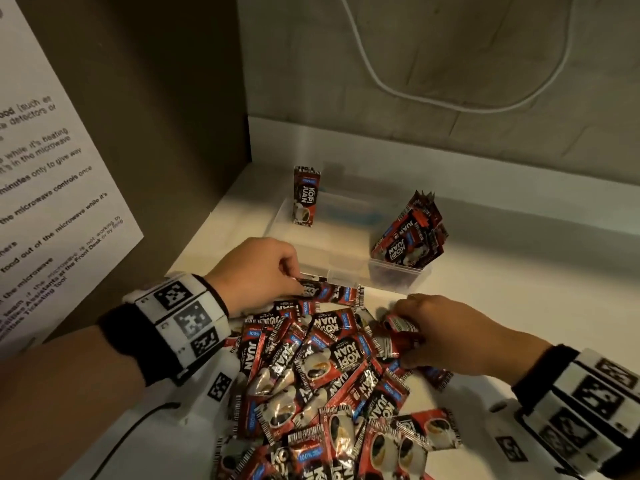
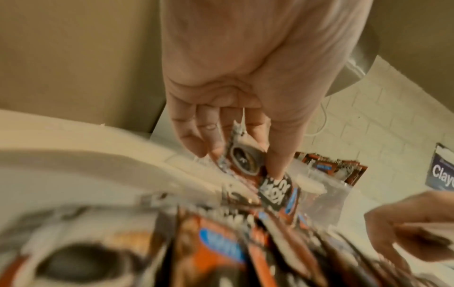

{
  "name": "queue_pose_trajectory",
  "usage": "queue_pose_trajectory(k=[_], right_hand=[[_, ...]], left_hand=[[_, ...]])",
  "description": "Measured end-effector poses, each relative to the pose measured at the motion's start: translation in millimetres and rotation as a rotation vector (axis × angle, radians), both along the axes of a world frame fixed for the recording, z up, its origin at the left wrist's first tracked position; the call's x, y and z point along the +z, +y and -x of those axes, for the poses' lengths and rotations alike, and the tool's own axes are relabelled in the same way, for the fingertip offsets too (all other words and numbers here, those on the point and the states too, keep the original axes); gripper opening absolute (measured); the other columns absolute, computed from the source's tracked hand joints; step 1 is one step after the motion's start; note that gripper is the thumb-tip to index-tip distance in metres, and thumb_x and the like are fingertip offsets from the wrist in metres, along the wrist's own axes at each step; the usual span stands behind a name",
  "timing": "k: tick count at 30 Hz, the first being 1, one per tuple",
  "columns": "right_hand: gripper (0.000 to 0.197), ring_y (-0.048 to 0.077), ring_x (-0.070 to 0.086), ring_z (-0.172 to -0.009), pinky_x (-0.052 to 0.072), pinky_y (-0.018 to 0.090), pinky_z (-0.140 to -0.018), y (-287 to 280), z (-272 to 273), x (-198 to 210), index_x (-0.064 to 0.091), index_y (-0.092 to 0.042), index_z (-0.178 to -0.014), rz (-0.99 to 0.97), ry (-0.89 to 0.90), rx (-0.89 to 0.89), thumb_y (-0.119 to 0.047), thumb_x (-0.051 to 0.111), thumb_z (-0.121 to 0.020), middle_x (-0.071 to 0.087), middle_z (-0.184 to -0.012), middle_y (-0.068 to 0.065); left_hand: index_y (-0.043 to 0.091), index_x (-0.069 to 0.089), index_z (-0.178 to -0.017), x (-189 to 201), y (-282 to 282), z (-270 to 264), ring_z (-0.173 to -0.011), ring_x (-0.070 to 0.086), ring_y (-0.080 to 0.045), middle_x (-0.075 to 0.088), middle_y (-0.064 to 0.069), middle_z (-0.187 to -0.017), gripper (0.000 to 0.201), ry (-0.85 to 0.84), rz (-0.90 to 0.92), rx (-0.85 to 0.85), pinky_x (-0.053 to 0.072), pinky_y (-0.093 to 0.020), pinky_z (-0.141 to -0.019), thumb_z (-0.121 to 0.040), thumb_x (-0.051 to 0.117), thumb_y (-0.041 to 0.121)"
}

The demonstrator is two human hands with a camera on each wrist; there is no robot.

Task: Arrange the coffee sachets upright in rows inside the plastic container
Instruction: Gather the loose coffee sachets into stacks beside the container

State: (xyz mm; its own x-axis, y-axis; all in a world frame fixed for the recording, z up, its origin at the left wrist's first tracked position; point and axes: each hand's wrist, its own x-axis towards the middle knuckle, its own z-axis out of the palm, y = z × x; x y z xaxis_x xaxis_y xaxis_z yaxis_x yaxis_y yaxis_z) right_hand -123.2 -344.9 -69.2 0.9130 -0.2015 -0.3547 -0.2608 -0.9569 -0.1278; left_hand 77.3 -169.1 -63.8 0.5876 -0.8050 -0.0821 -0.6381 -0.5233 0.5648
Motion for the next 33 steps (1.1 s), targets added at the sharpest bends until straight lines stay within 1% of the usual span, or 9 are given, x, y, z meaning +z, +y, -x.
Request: queue_pose_trajectory(k=[5, 8, 10, 12, 15, 20, 24, 28, 33], right_hand=[[0.026, 0.005, 0.059, -0.076, 0.05, 0.022, -0.069, -9.8, -1.2, 5.5, 0.061, -0.027, -0.097, -0.024, -0.021, -0.021, -0.043, 0.07, -0.079, 0.065, -0.088, -0.011], [0.015, 0.002, 0.054, -0.065, 0.04, 0.014, -0.059, -15.6, -1.2, 14.7, 0.05, -0.031, -0.082, -0.093, -0.089, -0.017, -0.035, 0.063, -0.088, 0.058, -0.075, -0.013], [0.02, 0.003, 0.057, -0.069, 0.045, 0.018, -0.063, -15.4, -3.1, 20.9, 0.044, -0.034, -0.085, -0.206, -0.174, -0.026, -0.022, 0.059, -0.092, 0.059, -0.078, -0.012], [0.02, 0.004, 0.06, -0.071, 0.051, 0.028, -0.066, -6.5, -8.1, 26.3, 0.044, -0.03, -0.094, -0.33, -0.247, -0.002, -0.013, 0.054, -0.094, 0.062, -0.082, -0.008], [0.025, 0.001, 0.056, -0.081, 0.049, 0.024, -0.072, 17.2, -21.3, 27.7, 0.052, -0.029, -0.11, -0.34, -0.269, 0.16, -0.016, 0.061, -0.09, 0.061, -0.095, -0.013], [0.057, 0.013, 0.053, -0.1, 0.047, 0.031, -0.084, 47.9, -42.7, 13.9, 0.054, -0.027, -0.12, -0.082, -0.141, 0.334, -0.041, 0.078, -0.07, 0.057, -0.112, -0.007], [0.051, 0.018, 0.057, -0.099, 0.051, 0.033, -0.078, 55.1, -47.3, 5.4, 0.056, -0.026, -0.119, -0.019, -0.101, 0.355, -0.032, 0.076, -0.072, 0.063, -0.11, -0.002], [0.028, 0.01, 0.06, -0.083, 0.051, 0.029, -0.074, 43.9, -43.8, 11.6, 0.062, -0.024, -0.103, -0.128, -0.156, 0.286, -0.026, 0.072, -0.077, 0.068, -0.095, -0.006], [0.02, 0.009, 0.056, -0.064, 0.044, 0.023, -0.056, 16.1, -24.8, 29.7, 0.045, -0.024, -0.09, -0.405, -0.307, 0.058, -0.012, 0.06, -0.09, 0.06, -0.08, -0.001]], left_hand=[[0.027, 0.047, -0.082, 21.3, 19.5, -3.1, -0.071, 0.06, -0.009, 0.064, 0.008, -0.081, 0.014, -0.092, -0.173, -0.048, 0.046, -0.032, -0.062, -0.092, 0.056, 0.029], [0.029, 0.032, -0.087, 18.4, 38.3, 1.2, -0.072, 0.065, -0.015, 0.067, 0.0, -0.091, 0.02, 0.103, -0.246, -0.068, 0.053, -0.039, -0.068, -0.098, 0.042, 0.016], [0.03, 0.029, -0.095, 13.8, 48.6, 7.8, -0.076, 0.064, -0.023, 0.064, -0.006, -0.092, 0.023, 0.18, -0.265, -0.087, 0.054, -0.042, -0.071, -0.097, 0.041, 0.011], [0.029, 0.031, -0.106, 9.0, 55.2, 17.1, -0.068, 0.057, -0.019, 0.06, -0.005, -0.083, 0.02, 0.167, -0.264, -0.097, 0.047, -0.034, -0.061, -0.099, 0.042, 0.014], [0.023, 0.048, -0.105, 5.2, 62.0, 32.1, -0.064, 0.051, -0.01, 0.059, 0.001, -0.078, 0.011, 0.14, -0.299, -0.064, 0.039, -0.025, -0.055, -0.094, 0.05, 0.025], [0.026, 0.061, -0.099, -1.9, 64.3, 50.8, -0.078, 0.061, -0.003, 0.065, 0.012, -0.086, 0.041, 0.023, -0.412, -0.072, 0.052, -0.027, -0.072, -0.073, 0.072, 0.056], [0.023, 0.066, -0.097, -0.5, 61.8, 41.3, -0.08, 0.064, -0.005, 0.069, 0.009, -0.088, 0.036, 0.046, -0.375, -0.048, 0.054, -0.03, -0.077, -0.071, 0.079, 0.044], [0.018, 0.066, -0.089, 10.3, 61.3, 22.9, -0.066, 0.064, -0.003, 0.07, 0.004, -0.078, 0.018, 0.09, -0.253, 0.017, 0.051, -0.021, -0.059, -0.075, 0.075, 0.026], [0.022, 0.056, -0.108, 11.1, 63.0, 10.6, -0.083, 0.067, -0.008, 0.069, 0.005, -0.094, 0.015, 0.137, -0.182, -0.019, 0.054, -0.031, -0.075, -0.093, 0.055, 0.021]])
